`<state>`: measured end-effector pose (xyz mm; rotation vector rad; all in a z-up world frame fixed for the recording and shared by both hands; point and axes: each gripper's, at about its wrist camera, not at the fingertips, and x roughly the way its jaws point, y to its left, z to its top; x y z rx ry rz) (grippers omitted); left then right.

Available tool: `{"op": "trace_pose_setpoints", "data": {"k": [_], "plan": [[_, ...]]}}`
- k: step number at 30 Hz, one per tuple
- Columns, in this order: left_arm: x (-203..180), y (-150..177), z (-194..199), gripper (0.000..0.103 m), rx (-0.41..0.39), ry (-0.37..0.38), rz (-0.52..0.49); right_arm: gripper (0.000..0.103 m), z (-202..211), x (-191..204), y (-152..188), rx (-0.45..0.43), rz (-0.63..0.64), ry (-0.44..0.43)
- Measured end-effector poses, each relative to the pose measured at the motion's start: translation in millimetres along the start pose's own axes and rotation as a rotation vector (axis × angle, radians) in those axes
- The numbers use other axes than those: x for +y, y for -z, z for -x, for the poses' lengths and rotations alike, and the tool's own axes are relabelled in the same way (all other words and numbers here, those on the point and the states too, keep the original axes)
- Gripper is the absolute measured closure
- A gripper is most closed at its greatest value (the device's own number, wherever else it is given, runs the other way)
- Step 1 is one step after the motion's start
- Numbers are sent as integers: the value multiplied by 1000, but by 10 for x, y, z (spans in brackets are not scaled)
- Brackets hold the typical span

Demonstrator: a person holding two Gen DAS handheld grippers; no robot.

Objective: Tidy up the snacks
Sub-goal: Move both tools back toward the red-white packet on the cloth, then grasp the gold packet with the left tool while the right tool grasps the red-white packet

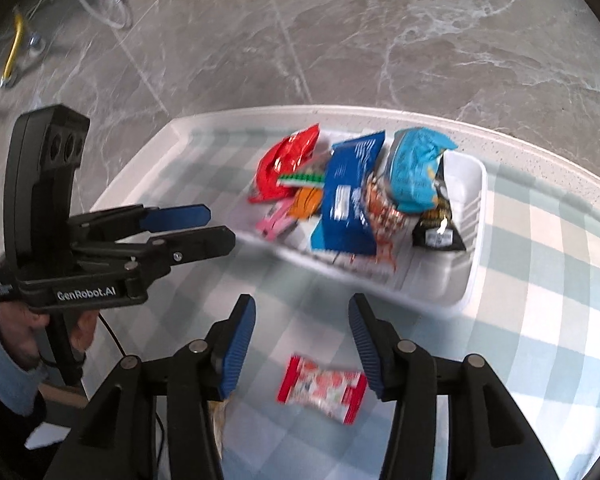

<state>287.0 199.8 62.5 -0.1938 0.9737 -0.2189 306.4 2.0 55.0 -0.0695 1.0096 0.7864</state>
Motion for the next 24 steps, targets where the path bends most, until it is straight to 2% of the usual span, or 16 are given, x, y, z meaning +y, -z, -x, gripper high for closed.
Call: {"op": "trace_pose_setpoints", "data": {"k": [4, 8, 18, 24], "plan": [[-89, 221, 54, 49, 25, -30, -6, 48, 19, 79, 164, 10, 46, 8], [-182, 430, 117, 49, 43, -73, 16, 48, 12, 95, 295, 22, 91, -26], [-414, 1081, 178, 49, 110, -141, 151, 44, -19, 101, 554, 78, 304, -71], [-495, 1334, 167, 49, 136, -160, 212, 44, -115, 118, 668, 117, 424, -81]]}}
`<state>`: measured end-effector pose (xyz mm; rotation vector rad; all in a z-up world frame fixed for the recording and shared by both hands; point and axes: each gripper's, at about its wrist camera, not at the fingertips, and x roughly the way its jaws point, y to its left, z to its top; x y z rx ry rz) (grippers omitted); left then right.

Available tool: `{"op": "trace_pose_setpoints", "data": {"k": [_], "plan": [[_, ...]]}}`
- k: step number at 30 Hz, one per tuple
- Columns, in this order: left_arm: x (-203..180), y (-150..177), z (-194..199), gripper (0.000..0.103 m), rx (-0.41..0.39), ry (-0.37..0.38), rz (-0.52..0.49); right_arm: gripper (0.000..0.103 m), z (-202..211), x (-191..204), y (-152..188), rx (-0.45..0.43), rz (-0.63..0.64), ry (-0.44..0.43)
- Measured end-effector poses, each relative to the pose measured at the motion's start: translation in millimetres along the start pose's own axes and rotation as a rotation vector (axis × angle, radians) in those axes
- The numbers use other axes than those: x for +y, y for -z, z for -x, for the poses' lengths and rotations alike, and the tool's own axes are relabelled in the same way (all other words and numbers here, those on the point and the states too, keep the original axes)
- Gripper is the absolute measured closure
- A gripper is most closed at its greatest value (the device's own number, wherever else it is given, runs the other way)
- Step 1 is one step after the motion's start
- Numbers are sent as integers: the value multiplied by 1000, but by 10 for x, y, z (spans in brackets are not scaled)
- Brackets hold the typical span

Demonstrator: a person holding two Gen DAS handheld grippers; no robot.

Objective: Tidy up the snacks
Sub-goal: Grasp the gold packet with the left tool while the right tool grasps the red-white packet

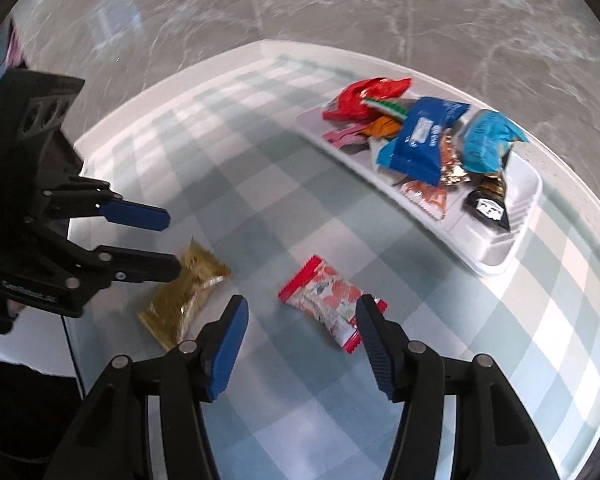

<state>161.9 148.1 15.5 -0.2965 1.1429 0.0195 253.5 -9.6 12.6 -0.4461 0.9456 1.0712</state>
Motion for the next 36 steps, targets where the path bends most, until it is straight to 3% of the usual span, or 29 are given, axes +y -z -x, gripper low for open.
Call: {"op": "trace_pose_setpoints", "data": {"k": [8, 20, 36], "plan": [[-32, 179, -118, 49, 24, -20, 45, 44, -148, -39, 39, 23, 62, -11], [-32, 190, -338, 49, 45, -56, 78, 43, -339, -87, -54, 48, 149, 9], [-130, 164, -467, 49, 19, -129, 32, 46, -526, -156, -86, 95, 144, 12]]}}
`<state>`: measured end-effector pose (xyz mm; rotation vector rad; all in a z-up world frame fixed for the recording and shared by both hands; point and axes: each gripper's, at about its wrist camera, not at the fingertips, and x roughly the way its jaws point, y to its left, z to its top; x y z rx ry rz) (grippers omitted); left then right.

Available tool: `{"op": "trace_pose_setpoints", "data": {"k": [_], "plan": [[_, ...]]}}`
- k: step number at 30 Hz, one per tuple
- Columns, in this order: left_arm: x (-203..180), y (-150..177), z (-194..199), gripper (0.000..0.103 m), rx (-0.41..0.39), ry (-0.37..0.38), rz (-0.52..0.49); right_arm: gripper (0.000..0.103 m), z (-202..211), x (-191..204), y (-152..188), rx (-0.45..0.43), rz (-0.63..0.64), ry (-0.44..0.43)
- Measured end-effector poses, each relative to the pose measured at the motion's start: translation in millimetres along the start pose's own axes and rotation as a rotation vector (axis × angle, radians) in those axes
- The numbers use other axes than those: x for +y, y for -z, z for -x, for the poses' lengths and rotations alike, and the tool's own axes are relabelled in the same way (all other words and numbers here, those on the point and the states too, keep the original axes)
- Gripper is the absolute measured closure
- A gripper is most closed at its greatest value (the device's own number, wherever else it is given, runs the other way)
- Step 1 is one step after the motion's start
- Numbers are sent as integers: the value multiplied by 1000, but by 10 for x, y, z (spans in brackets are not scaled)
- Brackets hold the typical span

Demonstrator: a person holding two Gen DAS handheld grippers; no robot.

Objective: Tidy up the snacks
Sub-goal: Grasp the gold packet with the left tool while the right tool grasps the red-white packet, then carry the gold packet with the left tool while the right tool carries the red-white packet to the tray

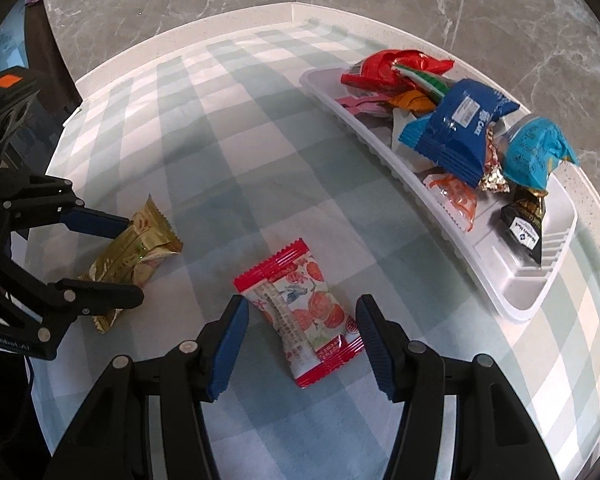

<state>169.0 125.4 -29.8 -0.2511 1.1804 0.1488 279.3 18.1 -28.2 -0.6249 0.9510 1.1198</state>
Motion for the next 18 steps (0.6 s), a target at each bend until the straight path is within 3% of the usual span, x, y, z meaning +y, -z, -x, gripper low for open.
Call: {"op": "trace_pose_setpoints", "data": {"k": [6, 18], "plan": [[-30, 36, -9, 49, -23, -22, -43, 62, -16, -28, -15, 5, -7, 3], [85, 64, 41, 71, -50, -12, -26, 65, -36, -21, -44, 15, -6, 21]]}}
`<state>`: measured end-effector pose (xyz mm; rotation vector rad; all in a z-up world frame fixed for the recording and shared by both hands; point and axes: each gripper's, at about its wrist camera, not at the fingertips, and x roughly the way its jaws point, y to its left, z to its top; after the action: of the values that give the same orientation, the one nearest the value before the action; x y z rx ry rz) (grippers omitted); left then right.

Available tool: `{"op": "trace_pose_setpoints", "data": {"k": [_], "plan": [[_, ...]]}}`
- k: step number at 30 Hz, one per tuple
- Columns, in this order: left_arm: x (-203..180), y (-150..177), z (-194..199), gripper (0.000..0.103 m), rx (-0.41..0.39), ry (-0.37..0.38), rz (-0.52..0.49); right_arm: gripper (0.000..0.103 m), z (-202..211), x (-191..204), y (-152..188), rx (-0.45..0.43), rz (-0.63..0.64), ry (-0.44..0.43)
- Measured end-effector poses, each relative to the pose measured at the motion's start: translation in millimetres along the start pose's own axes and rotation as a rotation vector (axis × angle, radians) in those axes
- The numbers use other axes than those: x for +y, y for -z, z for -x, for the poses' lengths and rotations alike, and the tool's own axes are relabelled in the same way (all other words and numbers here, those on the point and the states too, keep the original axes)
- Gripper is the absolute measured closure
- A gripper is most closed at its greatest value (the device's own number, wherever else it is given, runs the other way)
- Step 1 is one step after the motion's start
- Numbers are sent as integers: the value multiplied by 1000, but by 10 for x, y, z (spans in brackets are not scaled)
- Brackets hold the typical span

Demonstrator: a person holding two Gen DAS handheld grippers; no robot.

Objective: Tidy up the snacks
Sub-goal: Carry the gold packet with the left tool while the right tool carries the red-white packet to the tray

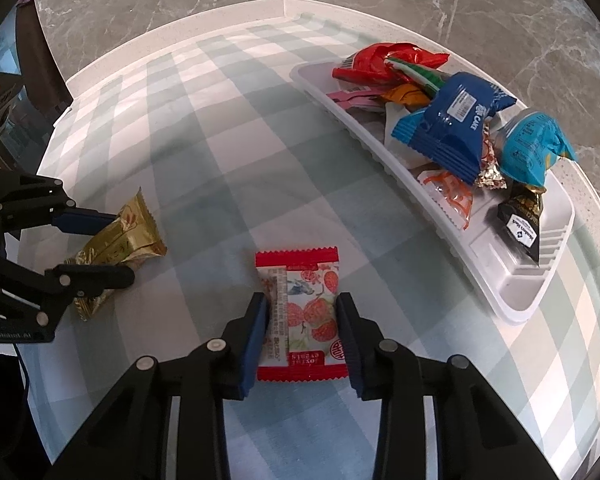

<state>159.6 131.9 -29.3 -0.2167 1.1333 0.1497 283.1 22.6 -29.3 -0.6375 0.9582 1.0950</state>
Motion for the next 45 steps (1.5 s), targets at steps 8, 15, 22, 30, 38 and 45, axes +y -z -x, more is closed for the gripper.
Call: {"op": "trace_pose_setpoints", "data": {"k": [8, 15, 22, 30, 38, 45], "plan": [[31, 3, 11, 73, -5, 20, 12, 66, 10, -7, 7, -1, -23, 4], [36, 0, 21, 73, -9, 34, 15, 66, 48, -38, 39, -4, -54, -1], [29, -26, 50, 73, -18, 55, 17, 66, 119, -84, 44, -16, -87, -9], [20, -105, 76, 73, -29, 76, 15, 66, 227, -123, 12, -33, -117, -12], [61, -248, 128, 73, -44, 102, 4, 66, 331, -169, -37, -52, -154, -13], [101, -395, 162, 73, -57, 126, -7, 66, 403, -208, -92, -66, -185, -6]]}}
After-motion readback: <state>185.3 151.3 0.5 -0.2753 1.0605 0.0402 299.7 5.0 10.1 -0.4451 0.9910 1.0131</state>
